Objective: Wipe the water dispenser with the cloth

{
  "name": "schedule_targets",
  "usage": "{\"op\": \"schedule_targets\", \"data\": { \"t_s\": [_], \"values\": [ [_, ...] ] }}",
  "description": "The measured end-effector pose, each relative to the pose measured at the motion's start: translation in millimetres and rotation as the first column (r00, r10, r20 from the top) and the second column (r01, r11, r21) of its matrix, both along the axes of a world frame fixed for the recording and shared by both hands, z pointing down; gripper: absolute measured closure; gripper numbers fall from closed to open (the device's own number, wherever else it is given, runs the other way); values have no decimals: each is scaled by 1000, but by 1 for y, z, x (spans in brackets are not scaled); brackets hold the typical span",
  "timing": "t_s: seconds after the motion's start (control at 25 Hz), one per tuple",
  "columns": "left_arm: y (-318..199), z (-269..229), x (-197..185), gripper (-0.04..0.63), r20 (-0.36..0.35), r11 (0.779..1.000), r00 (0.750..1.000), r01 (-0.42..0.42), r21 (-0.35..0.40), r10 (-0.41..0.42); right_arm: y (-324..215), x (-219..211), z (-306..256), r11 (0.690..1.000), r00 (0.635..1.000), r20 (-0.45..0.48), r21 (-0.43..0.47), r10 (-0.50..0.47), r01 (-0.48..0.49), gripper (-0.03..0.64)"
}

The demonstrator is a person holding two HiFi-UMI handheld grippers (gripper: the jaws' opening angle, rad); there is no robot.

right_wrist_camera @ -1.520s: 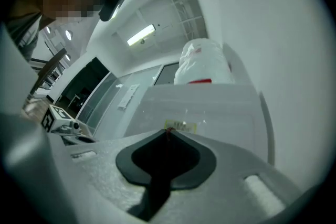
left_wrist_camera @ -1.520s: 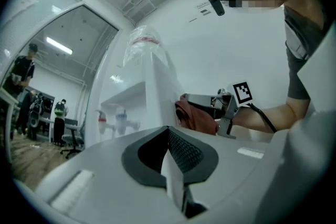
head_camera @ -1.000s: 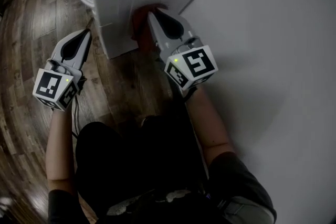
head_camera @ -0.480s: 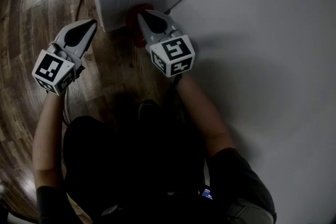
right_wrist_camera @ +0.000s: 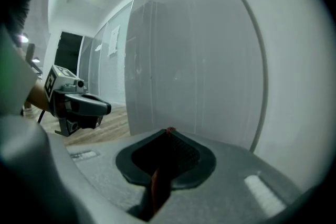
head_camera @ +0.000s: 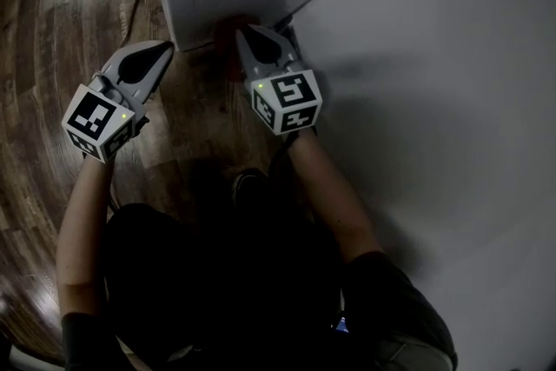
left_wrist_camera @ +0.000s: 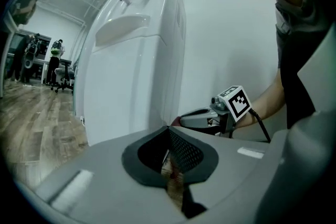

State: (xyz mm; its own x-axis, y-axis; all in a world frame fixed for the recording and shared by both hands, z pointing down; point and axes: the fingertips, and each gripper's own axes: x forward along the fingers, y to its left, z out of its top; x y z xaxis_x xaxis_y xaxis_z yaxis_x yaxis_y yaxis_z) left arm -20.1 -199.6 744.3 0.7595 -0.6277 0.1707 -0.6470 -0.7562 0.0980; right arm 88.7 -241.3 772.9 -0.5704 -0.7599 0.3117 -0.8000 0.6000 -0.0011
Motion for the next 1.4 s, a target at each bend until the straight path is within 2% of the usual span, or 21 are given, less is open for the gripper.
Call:
{"op": "schedule_targets", "data": {
  "t_s": [0.08, 0.16, 0.24, 0.36, 0.44, 0.56, 0.64, 0.76, 0.84, 0.88, 0.92, 1.0, 1.08, 1.2, 1.4],
  "values": [
    [-4, -17, 2, 577, 3, 999, 1000, -9, 44, 8, -3, 16, -35, 994, 998, 40, 91, 55, -58, 604],
    [-4, -52, 0, 577, -3, 993, 1000, -21, 115, 21, -2, 30, -86, 973, 991, 88, 199, 103, -119, 604],
    [-2, -105, -2, 577, -33, 981, 999, -19, 195, 26, 2, 41, -154, 929, 982, 129, 325, 140, -175, 604],
    [-3, -190, -3, 577, -22, 946, 1000, -3, 324, 11, 4, 52, -272, 838, 970, 171, 491, 175, -238, 604],
    [3, -230, 1, 577, -12, 925, 1000, 8, 380, -4, 10, 59, -332, 790, 962, 212, 555, 170, -262, 604],
    [15, -273, 16, 577, -32, 900, 999, 13, 436, 1, 20, 72, -398, 739, 954, 268, 613, 136, -278, 604],
    [18, -306, 27, 577, -31, 869, 999, -8, 496, 27, 21, 82, -440, 707, 952, 282, 651, 115, -278, 604],
    [32, -365, 36, 577, -33, 815, 997, -34, 578, 66, 26, 90, -501, 698, 944, 322, 662, 65, -274, 604],
    [37, -409, 34, 577, -33, 767, 997, -37, 640, 75, 27, 89, -552, 655, 942, 333, 703, 43, -278, 604],
    [37, -428, 33, 577, -38, 748, 996, -33, 662, 77, 23, 87, -575, 636, 946, 320, 721, 46, -275, 604],
    [36, -441, 32, 577, -46, 739, 996, -28, 673, 79, 16, 85, -591, 630, 950, 306, 728, 56, -272, 604],
    [34, -448, 34, 577, -55, 743, 995, -26, 669, 84, -1, 85, -598, 644, 950, 300, 712, 83, -281, 604],
    [31, -432, 39, 577, -38, 759, 995, -44, 650, 89, -16, 93, -572, 671, 942, 317, 676, 110, -306, 604],
    [27, -389, 48, 577, -10, 798, 996, -63, 600, 86, -27, 103, -512, 730, 938, 316, 607, 141, -314, 604],
    [28, -329, 43, 577, -19, 869, 997, -55, 492, 74, -23, 91, -415, 838, 943, 276, 456, 186, -298, 604]
  ]
}}
